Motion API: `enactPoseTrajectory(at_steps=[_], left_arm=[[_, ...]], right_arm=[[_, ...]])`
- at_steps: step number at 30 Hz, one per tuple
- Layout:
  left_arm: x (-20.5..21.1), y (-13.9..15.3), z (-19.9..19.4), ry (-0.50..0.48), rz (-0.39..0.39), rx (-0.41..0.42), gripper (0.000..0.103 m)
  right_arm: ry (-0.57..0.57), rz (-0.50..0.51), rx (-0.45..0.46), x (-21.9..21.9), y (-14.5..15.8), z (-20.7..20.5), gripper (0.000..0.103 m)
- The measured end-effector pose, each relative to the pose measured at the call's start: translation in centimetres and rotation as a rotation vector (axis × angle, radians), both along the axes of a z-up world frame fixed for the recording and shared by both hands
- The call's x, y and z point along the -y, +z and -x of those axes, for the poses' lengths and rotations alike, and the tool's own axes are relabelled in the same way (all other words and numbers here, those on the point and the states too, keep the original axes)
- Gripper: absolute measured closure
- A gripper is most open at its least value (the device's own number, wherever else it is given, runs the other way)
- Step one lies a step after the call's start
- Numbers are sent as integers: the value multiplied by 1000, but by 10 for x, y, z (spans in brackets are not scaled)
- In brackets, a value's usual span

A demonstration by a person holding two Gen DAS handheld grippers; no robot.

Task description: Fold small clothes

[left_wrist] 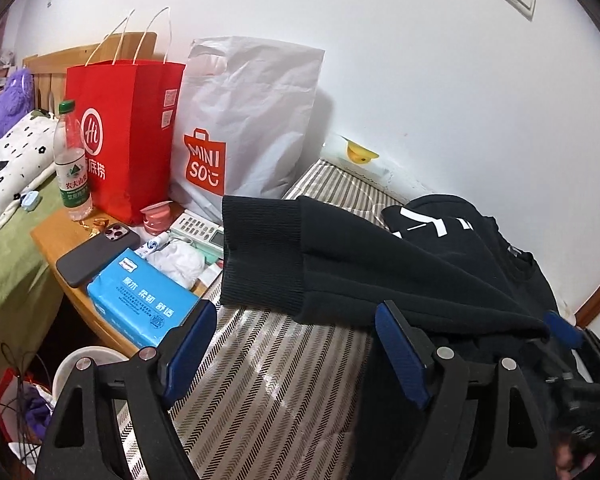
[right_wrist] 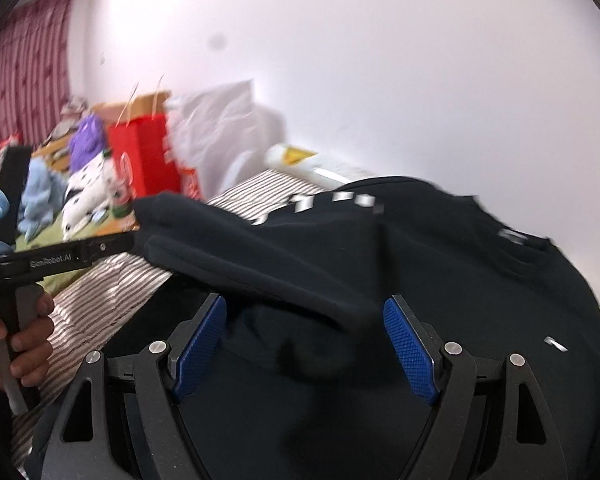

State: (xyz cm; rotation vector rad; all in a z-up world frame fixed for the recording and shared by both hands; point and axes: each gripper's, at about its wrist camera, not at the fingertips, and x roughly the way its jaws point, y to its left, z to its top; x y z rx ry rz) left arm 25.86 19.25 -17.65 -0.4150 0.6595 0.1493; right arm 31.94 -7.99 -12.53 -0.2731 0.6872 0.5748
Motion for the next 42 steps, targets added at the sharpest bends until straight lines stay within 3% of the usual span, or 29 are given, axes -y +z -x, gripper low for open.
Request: enactPoseTrajectory(at_steps=[5, 7, 9, 12, 18, 22, 26, 30, 35, 37, 38, 41, 42], left_arm=[[11, -9, -8, -45, 4, -44, 23], [16, -11, -9, -92, 24, -48, 23], [22, -15, -12, -150, 51, -63, 23], [30, -24, -19, -184, 51, -117, 23], [46, -24, -19, -183, -71, -149, 23], [43, -22, -17, -186, -60, -145, 23], [41, -20, -16, -186, -57, -145, 23], [38, -19, -17, -185, -43, -142, 23], [35, -19, -16, -184, -25, -139, 23], [35, -19, -17, -184, -23, -139, 23], [35, -18, -16, -183, -21, -139, 23], [33, -18, -17, -182, -10, -138, 23], [32, -18, -17, -181, -6, -137, 23]], right_arm=[[31, 138, 10, -41, -27, -18, 24], [30, 156, 15, -48, -33, -25, 43], [48, 136, -9, -55, -35, -32, 79], [41, 47, -15, -48, -22, -34, 85], [-81, -138, -19, -1, 14, -42, 88], [-176, -254, -40, 46, 27, -46, 91], [-252, -271, -57, 82, 25, -43, 94], [-340, -239, -105, 113, 11, -42, 94], [-384, -38, -161, 129, -10, -38, 91], [-398, 26, -127, 132, -7, -29, 90], [-389, 36, -105, 134, -4, -23, 85], [-312, 21, -46, 127, 12, -6, 55], [-275, 9, -26, 119, 17, 1, 51]])
